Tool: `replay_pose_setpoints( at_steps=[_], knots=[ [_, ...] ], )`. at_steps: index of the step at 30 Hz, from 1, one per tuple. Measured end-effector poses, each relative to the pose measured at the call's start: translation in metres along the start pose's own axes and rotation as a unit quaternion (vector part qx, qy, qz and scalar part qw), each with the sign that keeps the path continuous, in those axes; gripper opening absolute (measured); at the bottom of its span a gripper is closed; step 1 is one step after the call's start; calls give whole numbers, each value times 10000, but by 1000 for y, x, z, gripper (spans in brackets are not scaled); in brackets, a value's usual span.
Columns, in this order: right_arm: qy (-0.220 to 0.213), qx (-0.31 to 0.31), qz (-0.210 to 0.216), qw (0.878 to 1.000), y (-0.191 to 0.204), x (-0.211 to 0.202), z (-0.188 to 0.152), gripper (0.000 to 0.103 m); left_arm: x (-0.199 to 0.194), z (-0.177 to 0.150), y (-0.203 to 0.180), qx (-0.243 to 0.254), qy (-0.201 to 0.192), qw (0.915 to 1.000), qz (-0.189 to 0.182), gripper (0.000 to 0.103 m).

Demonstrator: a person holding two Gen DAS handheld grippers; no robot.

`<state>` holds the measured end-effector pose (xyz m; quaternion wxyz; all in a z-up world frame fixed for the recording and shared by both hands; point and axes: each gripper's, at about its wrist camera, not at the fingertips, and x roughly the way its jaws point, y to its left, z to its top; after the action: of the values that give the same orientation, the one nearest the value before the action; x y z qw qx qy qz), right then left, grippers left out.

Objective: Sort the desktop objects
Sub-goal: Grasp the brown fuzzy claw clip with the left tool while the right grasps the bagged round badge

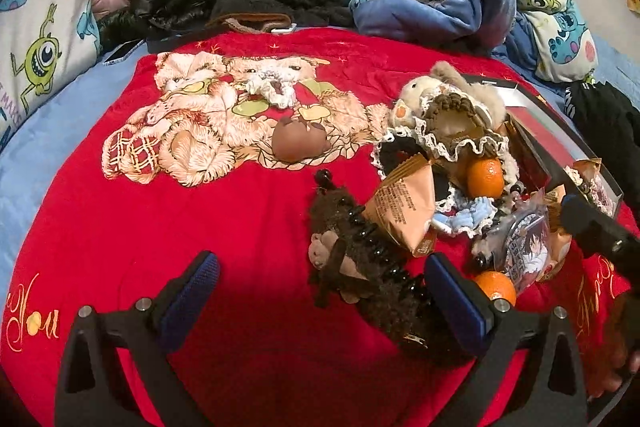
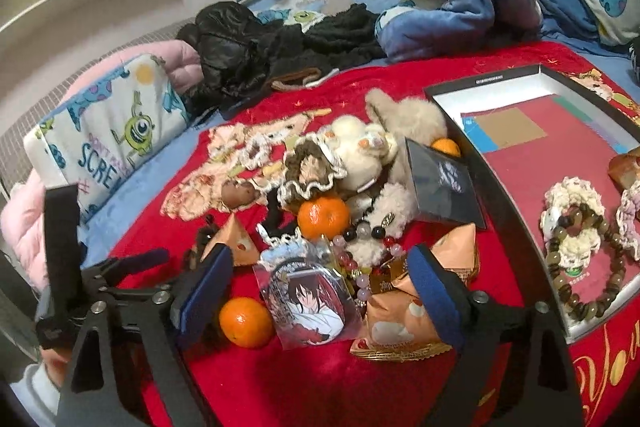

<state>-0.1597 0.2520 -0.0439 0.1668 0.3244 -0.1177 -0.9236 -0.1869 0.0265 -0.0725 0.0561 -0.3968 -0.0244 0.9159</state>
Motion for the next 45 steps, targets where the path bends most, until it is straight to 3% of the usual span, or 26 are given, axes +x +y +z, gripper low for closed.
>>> replay_pose_setpoints(
  at_steps=[9, 26, 28, 30, 33, 38, 41, 45],
  knots=[
    [302, -199, -10, 9993, 8, 11, -7, 82, 24, 4, 2, -117, 367, 9992, -131, 103],
    [438, -168, 301, 9984, 5, 12, -9, 77, 25, 2, 0, -99, 340, 9992, -162, 103],
    [435, -154, 289, 9985, 5, 12, -9, 71, 26, 2, 0, -100, 343, 9992, -161, 103],
    [430, -71, 273, 9987, 3, 12, -9, 55, 26, 2, 1, -105, 342, 9992, -169, 103],
    [437, 120, 324, 9984, -4, 13, -8, 41, 26, 2, 1, -119, 328, 9992, -187, 103],
    [445, 234, 580, 9970, -9, 12, -7, 33, 24, 1, 1, -123, 295, 9993, -173, 102],
    [474, 145, 874, 9949, 0, 10, -7, 30, 20, 1, -1, -62, 231, 9995, -227, 93],
    [682, -269, 822, 9939, 23, 18, -15, 24, 13, 0, -12, 234, 109, 9993, -287, 68]
  ],
)
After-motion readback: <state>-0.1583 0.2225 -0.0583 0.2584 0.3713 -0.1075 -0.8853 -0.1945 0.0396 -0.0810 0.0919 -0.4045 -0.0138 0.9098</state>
